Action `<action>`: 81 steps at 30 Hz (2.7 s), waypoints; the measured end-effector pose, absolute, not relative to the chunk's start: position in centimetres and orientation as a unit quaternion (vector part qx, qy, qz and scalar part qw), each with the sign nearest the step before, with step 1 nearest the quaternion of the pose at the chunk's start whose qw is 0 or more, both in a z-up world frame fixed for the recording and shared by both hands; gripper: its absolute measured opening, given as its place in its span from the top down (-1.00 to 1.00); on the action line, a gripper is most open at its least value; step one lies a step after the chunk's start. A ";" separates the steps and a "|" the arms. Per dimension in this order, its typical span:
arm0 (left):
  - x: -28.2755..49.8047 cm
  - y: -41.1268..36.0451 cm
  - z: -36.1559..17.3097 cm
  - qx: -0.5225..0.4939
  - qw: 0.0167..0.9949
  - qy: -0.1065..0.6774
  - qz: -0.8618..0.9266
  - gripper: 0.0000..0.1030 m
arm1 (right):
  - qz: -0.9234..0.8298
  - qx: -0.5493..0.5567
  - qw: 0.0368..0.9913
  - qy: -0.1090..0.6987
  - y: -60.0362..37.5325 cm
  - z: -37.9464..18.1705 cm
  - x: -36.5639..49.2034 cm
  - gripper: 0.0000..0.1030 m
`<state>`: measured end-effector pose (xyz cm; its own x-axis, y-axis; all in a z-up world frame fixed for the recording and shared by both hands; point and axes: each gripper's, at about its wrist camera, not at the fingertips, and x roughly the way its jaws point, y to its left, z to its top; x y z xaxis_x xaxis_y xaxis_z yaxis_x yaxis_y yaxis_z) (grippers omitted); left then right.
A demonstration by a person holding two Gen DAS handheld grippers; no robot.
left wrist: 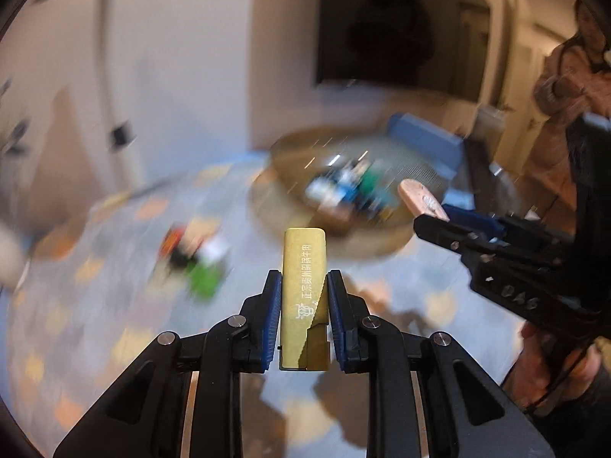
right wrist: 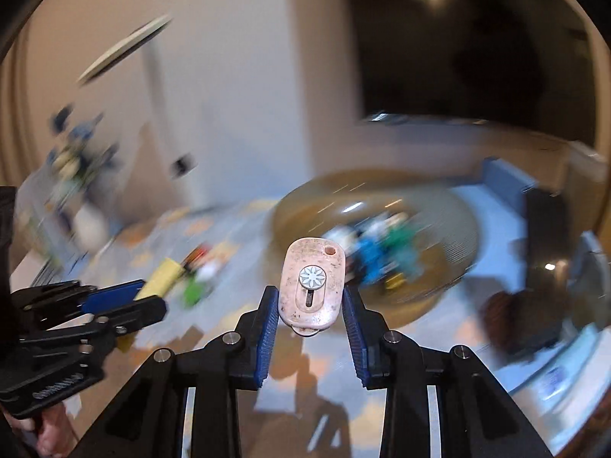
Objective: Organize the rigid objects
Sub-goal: 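Carry the yellow tube and pink oval case into the amber bowl and release, then grasp the red lighter with the left gripper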
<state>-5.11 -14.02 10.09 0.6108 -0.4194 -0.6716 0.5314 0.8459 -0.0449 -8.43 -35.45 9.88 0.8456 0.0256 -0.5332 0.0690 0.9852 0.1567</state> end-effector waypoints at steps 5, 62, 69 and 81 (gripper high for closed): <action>-1.2 -20.2 13.4 0.080 0.891 0.322 -0.310 0.60 | -0.058 0.129 0.938 0.316 -40.3 9.4 -4.8 0.36; -2.9 -1.0 2.0 -0.069 0.913 0.386 -0.115 -0.98 | 0.092 0.024 0.895 0.436 -22.8 0.1 -3.6 -0.92; -1.6 -0.6 1.8 -0.090 0.896 0.414 -0.132 -0.97 | 0.092 0.027 0.895 0.436 -22.7 0.1 -3.5 -0.92; 11.6 -5.8 2.4 0.076 0.869 0.452 -0.185 0.12 | 0.092 0.007 0.890 0.446 -22.2 -0.3 -3.0 -1.00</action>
<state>11.65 -5.82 2.37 0.5233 -0.2529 -0.8137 0.3905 0.9200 -0.0349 -2.98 -22.20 -0.27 0.5850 0.1704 -0.7930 -0.1579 0.9829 0.0947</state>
